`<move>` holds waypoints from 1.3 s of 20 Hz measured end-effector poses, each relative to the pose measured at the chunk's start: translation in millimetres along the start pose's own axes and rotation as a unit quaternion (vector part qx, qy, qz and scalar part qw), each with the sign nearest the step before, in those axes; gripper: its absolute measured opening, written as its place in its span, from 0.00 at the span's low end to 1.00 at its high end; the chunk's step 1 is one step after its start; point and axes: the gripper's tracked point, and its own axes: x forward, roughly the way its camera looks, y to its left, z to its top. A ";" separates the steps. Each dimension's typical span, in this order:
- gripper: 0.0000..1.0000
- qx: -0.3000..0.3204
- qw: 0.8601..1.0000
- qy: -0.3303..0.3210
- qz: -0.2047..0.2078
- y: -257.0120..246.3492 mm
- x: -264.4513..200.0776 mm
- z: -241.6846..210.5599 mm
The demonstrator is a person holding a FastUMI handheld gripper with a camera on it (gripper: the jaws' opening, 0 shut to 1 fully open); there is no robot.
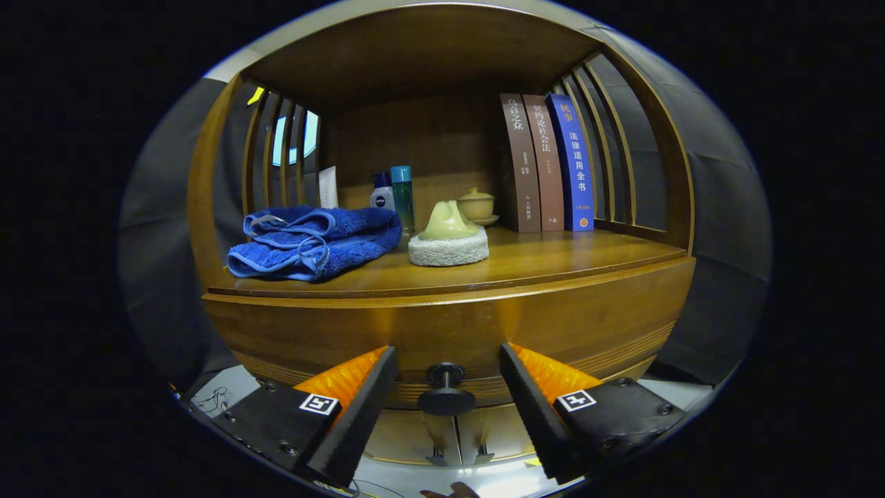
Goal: Pull open the drawer, take out the items inside it, and place them on the countertop above the cabinet.
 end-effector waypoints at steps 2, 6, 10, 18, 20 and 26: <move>0.99 0.008 1.000 0.001 0.005 0.5 -1.0 0.6; 0.99 0.004 1.000 0.003 0.012 0.7 -2.9 2.7; 0.99 -0.002 1.000 -0.004 0.012 0.9 -19.0 17.2; 0.99 0.005 0.997 -0.039 0.059 19.1 -94.4 101.6; 0.99 -0.004 0.996 -0.060 0.063 21.6 -114.9 135.3; 0.99 0.001 0.993 -0.104 0.059 26.3 -182.0 244.9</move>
